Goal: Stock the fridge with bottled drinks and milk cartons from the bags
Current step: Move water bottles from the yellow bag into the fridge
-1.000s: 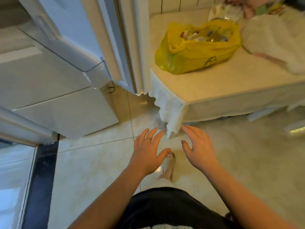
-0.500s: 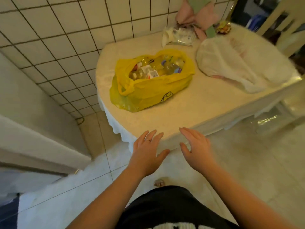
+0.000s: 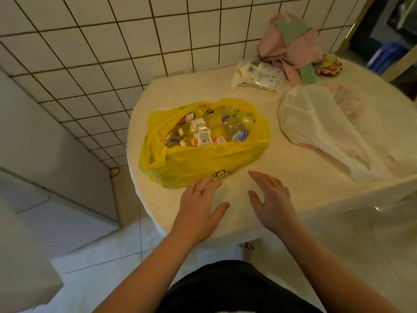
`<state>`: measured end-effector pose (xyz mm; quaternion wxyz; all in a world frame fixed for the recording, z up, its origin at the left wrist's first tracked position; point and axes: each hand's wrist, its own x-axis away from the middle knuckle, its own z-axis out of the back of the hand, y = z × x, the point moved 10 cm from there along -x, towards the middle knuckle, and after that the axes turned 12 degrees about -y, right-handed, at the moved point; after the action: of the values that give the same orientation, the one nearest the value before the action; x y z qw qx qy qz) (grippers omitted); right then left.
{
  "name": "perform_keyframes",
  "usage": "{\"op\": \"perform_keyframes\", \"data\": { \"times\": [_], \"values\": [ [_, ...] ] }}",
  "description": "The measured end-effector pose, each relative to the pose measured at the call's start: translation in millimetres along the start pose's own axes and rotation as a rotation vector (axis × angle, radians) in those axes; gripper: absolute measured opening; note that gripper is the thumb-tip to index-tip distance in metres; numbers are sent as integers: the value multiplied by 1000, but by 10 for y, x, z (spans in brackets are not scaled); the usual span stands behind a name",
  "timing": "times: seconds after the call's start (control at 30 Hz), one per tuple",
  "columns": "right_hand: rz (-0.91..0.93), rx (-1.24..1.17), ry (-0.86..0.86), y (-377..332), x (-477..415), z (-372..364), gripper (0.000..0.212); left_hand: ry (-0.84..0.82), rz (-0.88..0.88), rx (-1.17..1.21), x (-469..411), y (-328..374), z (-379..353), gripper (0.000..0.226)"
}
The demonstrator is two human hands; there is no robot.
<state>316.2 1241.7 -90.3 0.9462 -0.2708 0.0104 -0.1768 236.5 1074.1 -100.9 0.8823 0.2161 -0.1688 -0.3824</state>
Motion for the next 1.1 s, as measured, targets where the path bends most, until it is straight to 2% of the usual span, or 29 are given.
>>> {"op": "perform_keyframes", "data": {
  "times": [0.27, 0.37, 0.43, 0.53, 0.6, 0.73, 0.9, 1.0, 1.1],
  "values": [
    [255, 56, 44, 199, -909, 461, 53, 167, 185, -8, -723, 109, 191, 65],
    [377, 168, 22, 178, -1215, 518, 59, 154, 280, -65, -909, 81, 202, 67],
    [413, 280, -77, 161, -1460, 454, 66, 116, 355, -94, -991, 21, 163, 70],
    [373, 443, -357, 229, -1797, 186, 79, 92, 468, -132, -1014, -96, 133, 73],
    [387, 533, -421, 238, -1911, 75, 82, 64, 536, -137, -997, -190, 113, 73],
    [436, 603, -420, 265, -1991, -38, 63, 59, 613, -114, -950, -295, 103, 65],
    [495, 513, -306, 279, -1875, 16, 27, 144, 538, -123, -910, -228, 92, 15],
    [500, 470, -300, 318, -1728, 83, 22, 135, 496, -135, -841, -203, 9, 9],
    [455, 462, -377, 390, -1611, 51, 21, 116, 490, -146, -752, -171, -79, 8]
  ]
}}
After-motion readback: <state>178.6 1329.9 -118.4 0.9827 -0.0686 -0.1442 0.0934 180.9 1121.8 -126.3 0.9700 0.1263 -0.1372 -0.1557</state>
